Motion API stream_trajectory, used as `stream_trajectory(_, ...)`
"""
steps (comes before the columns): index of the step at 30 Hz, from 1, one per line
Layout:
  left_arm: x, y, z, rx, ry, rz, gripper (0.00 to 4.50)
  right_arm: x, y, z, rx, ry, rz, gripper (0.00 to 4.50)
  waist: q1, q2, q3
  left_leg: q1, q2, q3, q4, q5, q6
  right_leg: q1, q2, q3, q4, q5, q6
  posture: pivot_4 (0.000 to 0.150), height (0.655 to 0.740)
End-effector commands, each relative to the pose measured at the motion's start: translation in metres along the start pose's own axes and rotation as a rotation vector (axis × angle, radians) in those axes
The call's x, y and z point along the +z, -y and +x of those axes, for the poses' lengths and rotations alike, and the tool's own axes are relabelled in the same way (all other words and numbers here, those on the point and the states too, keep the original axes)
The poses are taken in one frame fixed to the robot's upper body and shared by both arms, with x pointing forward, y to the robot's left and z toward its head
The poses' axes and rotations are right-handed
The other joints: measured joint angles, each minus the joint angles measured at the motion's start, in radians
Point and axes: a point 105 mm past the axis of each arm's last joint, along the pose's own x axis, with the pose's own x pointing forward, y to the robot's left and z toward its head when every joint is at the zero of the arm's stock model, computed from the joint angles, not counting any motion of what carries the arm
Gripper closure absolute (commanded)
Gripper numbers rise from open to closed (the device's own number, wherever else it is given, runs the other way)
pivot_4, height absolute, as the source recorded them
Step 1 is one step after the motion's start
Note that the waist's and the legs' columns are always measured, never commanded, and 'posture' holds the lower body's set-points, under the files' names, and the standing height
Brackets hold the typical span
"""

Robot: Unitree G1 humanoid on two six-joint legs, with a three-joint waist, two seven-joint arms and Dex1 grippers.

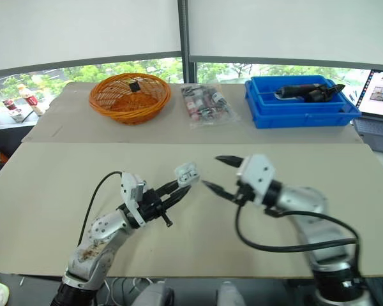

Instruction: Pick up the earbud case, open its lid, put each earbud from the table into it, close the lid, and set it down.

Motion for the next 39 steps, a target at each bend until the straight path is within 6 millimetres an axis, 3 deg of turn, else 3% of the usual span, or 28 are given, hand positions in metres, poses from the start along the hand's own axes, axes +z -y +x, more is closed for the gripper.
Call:
stream_trajectory(1,0.003,0.021,0.006,-0.241,-0.017,-0.048,3.99,0.007,0.018,-0.02,-0.015,-0.055,-0.029,1.0,-0.004,0.0,0.0,0.0,0.0,0.001,0.0,0.0,0.0,0.0,0.0,0.0,0.0,0.0,0.0,0.15,0.74)
stream_trajectory(4,0.004,0.032,0.009,-0.383,-0.041,-0.062,3.99,0.006,0.025,-0.024,0.019,-0.107,-0.036,1.0,-0.009,0.0,0.0,0.0,0.0,0.003,0.0,0.0,0.0,0.0,0.0,0.0,0.0,0.0,0.0,0.15,0.74)
stream_trajectory(5,0.004,0.035,0.011,-0.424,-0.045,-0.058,3.99,0.006,0.025,-0.023,0.043,-0.122,-0.033,1.25,-0.01,0.0,0.0,0.0,0.0,0.003,0.0,0.0,0.0,0.0,0.0,0.0,0.0,0.0,0.0,0.15,0.74)
stream_trajectory(11,0.002,0.044,0.02,-0.532,-0.049,-0.046,3.99,0.002,0.004,-0.005,0.277,-0.187,-0.002,3.23,-0.01,0.0,0.0,0.0,0.0,0.003,0.0,0.0,0.0,0.0,0.0,0.0,0.0,0.0,0.0,0.15,0.74)
stream_trajectory(15,0.0,0.046,0.02,-0.551,-0.053,-0.044,3.99,0.009,-0.014,0.003,0.415,-0.176,0.054,4.5,-0.007,0.0,0.0,-0.001,0.0,0.003,0.001,0.0,0.0,0.0,0.0,0.0,0.0,0.0,0.0,0.15,0.74)
stream_trajectory(21,-0.002,0.043,0.021,-0.527,-0.056,-0.048,3.99,0.023,-0.034,-0.004,0.542,-0.164,0.153,4.5,-0.002,0.0,0.0,-0.002,0.0,0.0,0.002,0.0,0.0,0.0,0.0,-0.001,0.0,0.0,0.0,0.15,0.74)
stream_trajectory(26,0.0,0.041,0.023,-0.508,-0.048,-0.04,3.99,0.009,-0.049,-0.018,0.6,-0.256,0.201,4.5,0.0,0.0,0.0,-0.002,0.0,0.0,0.002,0.0,0.0,0.0,0.0,-0.001,0.0,0.0,0.0,0.15,0.74)
stream_trajectory(29,0.001,0.04,0.023,-0.504,-0.047,-0.036,3.99,0.016,-0.054,-0.021,0.609,-0.22,0.239,4.5,-0.003,0.0,0.0,-0.001,0.0,0.0,0.002,0.0,0.0,0.0,0.0,-0.001,0.0,0.0,0.0,0.15,0.74)
stream_trajectory(35,0.0,0.039,0.024,-0.503,-0.052,-0.027,3.99,0.043,-0.04,-0.021,0.548,-0.083,0.364,4.5,-0.003,0.0,0.0,-0.001,0.0,0.0,0.002,0.0,0.0,0.0,0.0,-0.001,0.0,0.0,0.0,0.15,0.74)
stream_trajectory(39,-0.001,0.041,0.022,-0.513,-0.055,-0.023,3.99,0.03,-0.016,-0.008,0.384,-0.141,0.253,4.5,-0.004,0.0,0.0,-0.001,0.0,0.0,0.002,0.0,0.0,0.0,0.0,-0.001,0.0,0.0,0.0,0.15,0.74)
